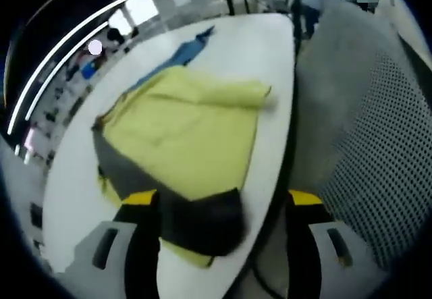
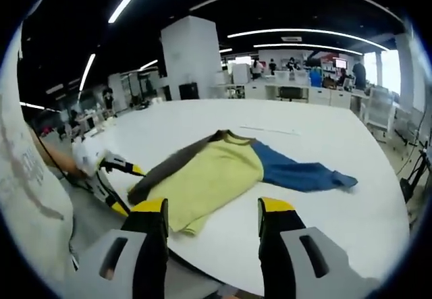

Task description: Fold the garment on the visible template until the final outline fits inside the template.

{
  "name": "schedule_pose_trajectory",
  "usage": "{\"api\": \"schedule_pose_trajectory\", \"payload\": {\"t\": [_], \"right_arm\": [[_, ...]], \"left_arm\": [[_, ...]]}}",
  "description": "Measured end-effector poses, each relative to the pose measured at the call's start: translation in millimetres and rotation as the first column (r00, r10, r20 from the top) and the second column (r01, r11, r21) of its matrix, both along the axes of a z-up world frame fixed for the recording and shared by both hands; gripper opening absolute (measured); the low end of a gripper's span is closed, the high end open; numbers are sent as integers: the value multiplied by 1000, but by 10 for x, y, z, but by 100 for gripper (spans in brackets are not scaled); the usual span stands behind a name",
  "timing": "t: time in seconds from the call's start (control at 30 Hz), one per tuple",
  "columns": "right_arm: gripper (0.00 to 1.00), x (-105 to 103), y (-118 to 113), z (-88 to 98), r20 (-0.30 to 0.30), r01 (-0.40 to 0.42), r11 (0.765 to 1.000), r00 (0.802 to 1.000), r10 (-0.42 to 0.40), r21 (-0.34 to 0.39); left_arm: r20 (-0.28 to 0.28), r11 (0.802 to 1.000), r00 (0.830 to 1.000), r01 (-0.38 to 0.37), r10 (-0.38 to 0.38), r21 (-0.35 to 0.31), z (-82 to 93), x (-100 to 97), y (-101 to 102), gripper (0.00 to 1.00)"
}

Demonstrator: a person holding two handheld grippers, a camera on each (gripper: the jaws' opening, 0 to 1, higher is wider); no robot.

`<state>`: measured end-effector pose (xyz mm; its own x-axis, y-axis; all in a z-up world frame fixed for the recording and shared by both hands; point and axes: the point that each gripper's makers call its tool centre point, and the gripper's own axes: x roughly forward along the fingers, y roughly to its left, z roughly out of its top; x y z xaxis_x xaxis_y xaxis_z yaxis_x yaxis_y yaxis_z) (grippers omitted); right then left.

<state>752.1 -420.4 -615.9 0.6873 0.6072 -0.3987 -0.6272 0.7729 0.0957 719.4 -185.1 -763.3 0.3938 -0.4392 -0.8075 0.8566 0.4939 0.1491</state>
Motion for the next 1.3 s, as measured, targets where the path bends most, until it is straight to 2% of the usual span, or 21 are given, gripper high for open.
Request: {"api": "schedule_pose_trajectory", "payload": {"t": [0.07, 0.2, 0.27, 0.3, 0.37, 0.4, 0.43, 0.47, 0.5, 0.53, 0.7, 0.77, 0.83, 1.03, 1.1, 1.13, 1.2, 1.23, 1.3], "right_arm": [[53, 2, -31, 0, -1, 13, 1000, 1000, -12, 5], [52, 7, -75, 6, 1, 31, 999, 1000, -31, 10], [52, 11, -80, 13, 3, 36, 999, 999, -36, 13], [52, 16, -84, 18, 4, 40, 999, 999, -40, 15], [52, 23, -88, 26, 6, 45, 999, 999, -45, 18], [52, 26, -88, 31, 7, 45, 999, 999, -46, 19], [52, 28, -86, 37, 8, 46, 999, 999, -46, 21], [52, 31, -84, 44, 10, 47, 999, 999, -47, 24], [52, 32, -85, 44, 10, 48, 999, 999, -48, 24], [52, 34, -86, 40, 10, 48, 999, 999, -48, 22], [52, 42, -91, 37, 8, 54, 998, 999, -54, 21], [52, 43, -83, 55, 11, 55, 998, 998, -55, 24], [52, 47, -85, 59, 13, 55, 998, 998, -56, 19], [52, 75, -65, 33, 8, 63, 998, 998, -63, 25], [52, 75, -39, 30, 7, 58, 998, 998, -58, 26], [52, 74, -18, 35, 8, 54, 998, 998, -54, 27], [53, 72, 9, 49, 11, 47, 998, 999, -47, 31], [53, 72, 16, 53, 12, 45, 998, 999, -46, 33], [53, 71, 23, 50, 11, 43, 999, 999, -43, 31]], "left_arm": [[-55, 999, 998, -32, 30, -34, -39, -20, 3, 62], [-80, 996, 994, -71, 68, -44, -84, -2, 62, 54], [-126, 996, 989, -80, 74, -46, -147, -49, 91, 46], [-135, 996, 988, -80, 74, -38, -178, -58, 117, 40], [-106, 997, 992, -73, 69, -27, -159, 5, 161, 31], [-105, 996, 991, -82, 78, -28, -148, 32, 184, 21], [-110, 993, 989, -105, 100, -45, -133, 66, 195, 13], [-156, 985, 977, -156, 143, -74, -136, 69, 197, 8], [-182, 979, 969, -184, 166, -89, -146, 72, 198, 7], [-179, 978, 969, -188, 170, -91, -156, 94, 212, 7], [-151, 984, 978, -159, 146, -75, -144, 99, 205, 2], [-150, 983, 978, -159, 144, -92, -111, 89, 191, 1], [-186, 960, 964, -220, 187, -172, -20, 92, 133, 1], [-192, 930, 954, -272, 228, -247, 212, 135, 193, 1], [-193, 896, 941, -326, 278, -300, 328, 195, 230, 1], [-209, 867, 927, -368, 312, -337, 399, 237, 261, 1], [-219, 830, 909, -414, 354, -375, 516, 315, 339, 1], [-211, 831, 909, -414, 358, -371, 547, 334, 383, 0], [-149, 825, 908, -419, 392, -380, 648, 456, 509, 0]]}}
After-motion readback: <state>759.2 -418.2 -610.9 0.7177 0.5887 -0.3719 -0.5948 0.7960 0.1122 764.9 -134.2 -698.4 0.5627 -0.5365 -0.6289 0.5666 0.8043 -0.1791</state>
